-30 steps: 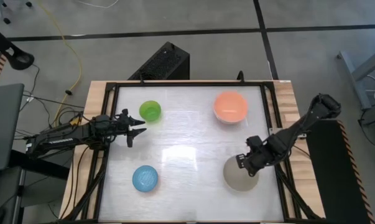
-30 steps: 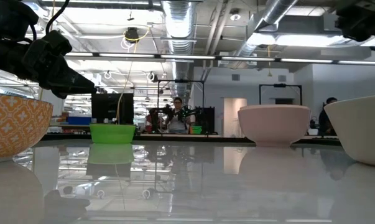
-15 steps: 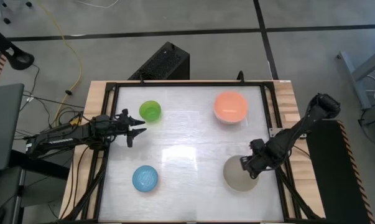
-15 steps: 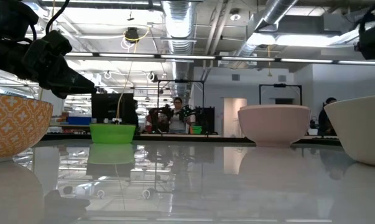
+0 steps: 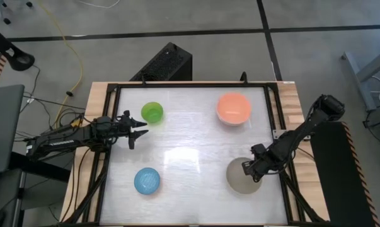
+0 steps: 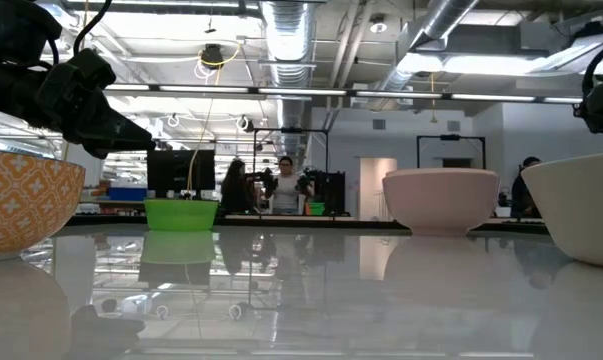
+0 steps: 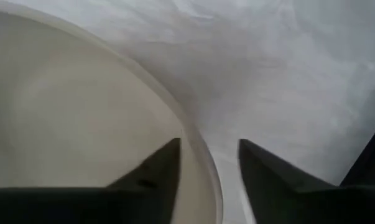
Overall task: Nest bowls inside each other
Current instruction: Stack the gray bowl on top of the orange bowl
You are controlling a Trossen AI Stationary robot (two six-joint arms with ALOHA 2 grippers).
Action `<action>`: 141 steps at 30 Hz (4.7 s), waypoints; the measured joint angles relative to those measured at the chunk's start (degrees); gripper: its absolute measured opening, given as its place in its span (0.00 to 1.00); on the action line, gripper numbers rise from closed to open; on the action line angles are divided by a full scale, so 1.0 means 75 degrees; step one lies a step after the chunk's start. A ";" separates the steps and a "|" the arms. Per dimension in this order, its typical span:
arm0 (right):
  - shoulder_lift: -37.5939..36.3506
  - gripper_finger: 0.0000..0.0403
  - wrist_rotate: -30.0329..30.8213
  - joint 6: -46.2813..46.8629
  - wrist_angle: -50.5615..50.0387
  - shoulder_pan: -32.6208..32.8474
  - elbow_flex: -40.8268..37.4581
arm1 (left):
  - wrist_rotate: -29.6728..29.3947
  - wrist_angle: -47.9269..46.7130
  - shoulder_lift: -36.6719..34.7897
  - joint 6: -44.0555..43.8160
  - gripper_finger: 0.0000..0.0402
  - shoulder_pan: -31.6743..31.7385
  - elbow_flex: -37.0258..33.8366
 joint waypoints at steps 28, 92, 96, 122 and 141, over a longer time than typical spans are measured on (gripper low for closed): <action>-0.0015 0.03 0.3430 -0.7210 -0.0909 -0.5158 0.4037 | -0.0002 0.0002 0.0000 0.0000 0.39 0.0000 0.0000; -0.0014 0.34 0.1620 -1.0119 -0.0972 -1.0503 0.2428 | -0.0002 0.0003 0.0000 0.0000 0.39 0.0000 0.0000; -0.0014 0.39 0.1881 -1.0317 -0.0975 -1.0503 0.2619 | -0.0002 0.0001 0.0002 -0.0001 0.39 0.0000 0.0002; -0.0007 0.30 0.6414 -0.6824 0.0275 -0.7725 0.1070 | -0.0003 0.0001 0.0003 -0.0002 0.39 0.0000 0.0002; -0.0011 0.30 0.6439 -0.6701 0.0960 -0.7472 0.0796 | -0.0003 0.0001 0.0002 -0.0001 0.39 0.0000 0.0003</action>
